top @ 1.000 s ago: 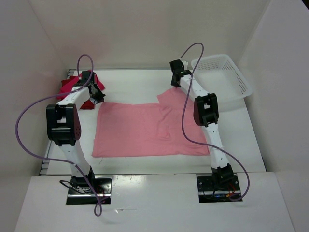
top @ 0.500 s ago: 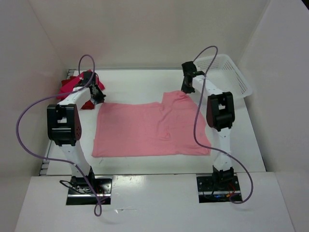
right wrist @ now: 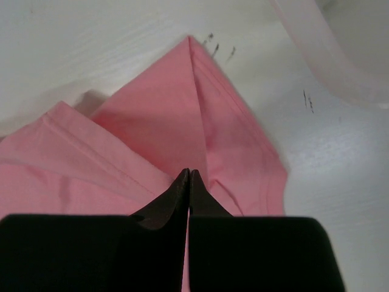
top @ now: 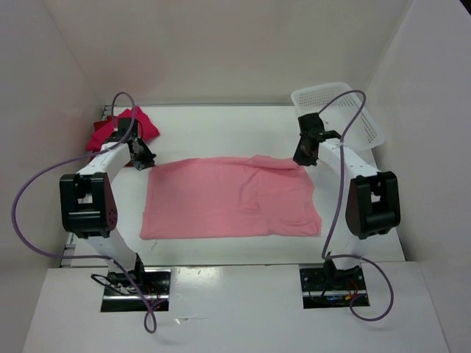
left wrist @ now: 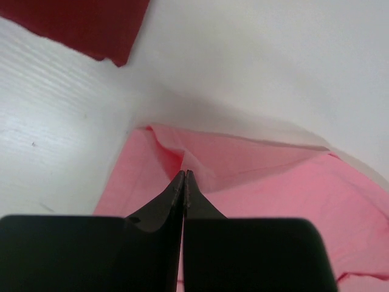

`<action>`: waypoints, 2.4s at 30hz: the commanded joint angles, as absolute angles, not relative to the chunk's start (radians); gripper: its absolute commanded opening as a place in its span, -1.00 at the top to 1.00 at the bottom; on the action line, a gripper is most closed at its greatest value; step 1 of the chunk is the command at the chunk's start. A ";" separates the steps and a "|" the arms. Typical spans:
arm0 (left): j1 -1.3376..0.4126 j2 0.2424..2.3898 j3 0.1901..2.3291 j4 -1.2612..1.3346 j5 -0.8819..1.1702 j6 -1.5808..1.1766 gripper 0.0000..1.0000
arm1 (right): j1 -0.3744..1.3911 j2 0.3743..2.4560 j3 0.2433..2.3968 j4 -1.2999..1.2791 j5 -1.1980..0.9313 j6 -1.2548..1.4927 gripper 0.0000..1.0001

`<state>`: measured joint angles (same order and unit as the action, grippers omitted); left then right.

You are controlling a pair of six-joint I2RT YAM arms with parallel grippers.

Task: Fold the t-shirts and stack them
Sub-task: Fold the other side of the tshirt into a rectangle

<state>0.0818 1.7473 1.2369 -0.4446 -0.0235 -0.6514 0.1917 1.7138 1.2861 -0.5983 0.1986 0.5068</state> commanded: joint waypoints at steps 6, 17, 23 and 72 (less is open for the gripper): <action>0.149 1.572 1.141 -0.502 0.118 -0.660 1.00 | 0.175 1.431 1.105 -0.678 0.141 0.584 1.00; 0.265 1.447 1.020 -0.531 0.276 -0.670 1.00 | 0.156 1.267 1.037 -0.871 0.120 0.629 1.00; 0.351 1.424 0.921 -0.531 0.396 -0.661 1.00 | 0.156 1.243 1.025 -0.974 0.098 0.661 1.00; 0.153 1.595 0.802 -0.357 0.382 -0.683 0.60 | 0.511 1.700 1.120 -0.548 0.169 0.741 0.28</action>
<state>0.1528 1.5932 0.8001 -0.3878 0.3714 -0.6842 0.5144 1.6783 1.1061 -0.5682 0.1356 0.7425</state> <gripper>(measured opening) 0.204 0.363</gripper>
